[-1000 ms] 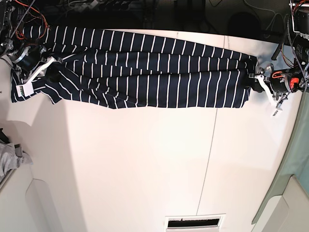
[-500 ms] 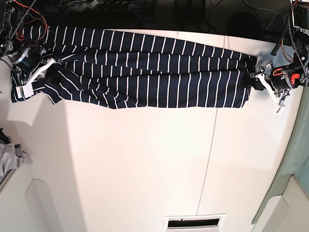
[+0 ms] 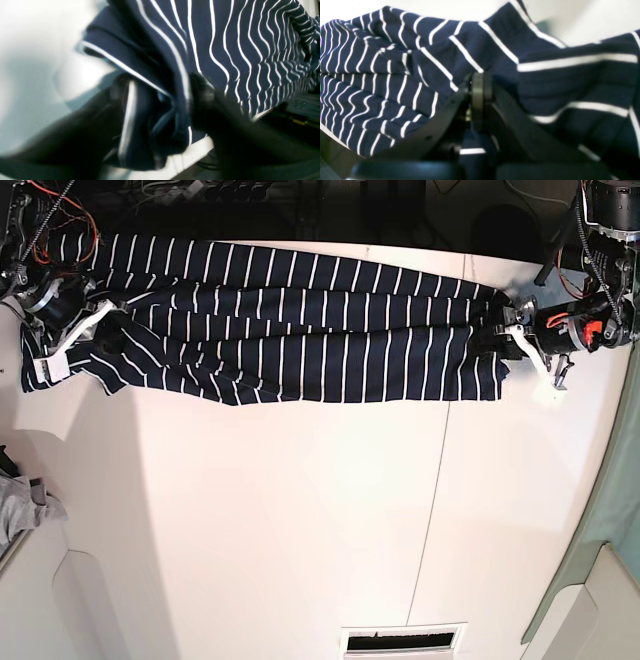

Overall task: Layout the t-shirt on the table in an organized manner, then fold the t-shirt properly
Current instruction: 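Grasp both ends of the long folded strip with both grippers, then lift the strip end with the left gripper and fold it toward the right gripper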

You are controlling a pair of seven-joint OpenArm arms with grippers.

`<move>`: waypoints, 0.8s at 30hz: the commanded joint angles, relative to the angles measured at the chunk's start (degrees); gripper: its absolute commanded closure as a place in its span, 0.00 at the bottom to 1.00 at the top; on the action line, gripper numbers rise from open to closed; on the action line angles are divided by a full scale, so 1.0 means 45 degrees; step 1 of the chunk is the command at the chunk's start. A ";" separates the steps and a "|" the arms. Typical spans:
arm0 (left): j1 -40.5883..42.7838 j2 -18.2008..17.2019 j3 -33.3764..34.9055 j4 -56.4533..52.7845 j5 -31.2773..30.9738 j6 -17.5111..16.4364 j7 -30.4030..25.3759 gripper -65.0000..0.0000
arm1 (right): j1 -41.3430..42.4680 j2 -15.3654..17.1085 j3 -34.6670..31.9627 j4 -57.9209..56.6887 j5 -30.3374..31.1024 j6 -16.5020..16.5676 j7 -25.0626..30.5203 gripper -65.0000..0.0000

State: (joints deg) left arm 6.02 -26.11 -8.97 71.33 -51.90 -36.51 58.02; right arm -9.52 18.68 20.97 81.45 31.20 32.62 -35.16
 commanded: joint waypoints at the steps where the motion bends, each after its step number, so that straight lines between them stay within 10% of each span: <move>1: 0.0010 -0.0010 0.0019 0.0063 0.0102 -0.0272 0.0141 0.87 | 0.0136 0.0189 0.0083 0.0155 0.0155 0.0034 0.0238 1.00; 2: 0.0010 0.0029 0.0019 0.0063 0.0112 -0.0466 0.0010 1.00 | 0.0131 0.0185 0.0083 0.0155 0.0155 0.0034 0.0238 1.00; 24: -0.0126 -0.0947 -0.0019 0.1996 -0.0403 -0.0775 -0.0175 1.00 | 0.0131 0.0189 0.0083 0.0155 0.0204 0.0034 0.0238 1.00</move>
State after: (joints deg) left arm 6.15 -29.39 -8.64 79.29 -52.73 -39.48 57.65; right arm -9.50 18.68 20.97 81.45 31.24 32.62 -35.16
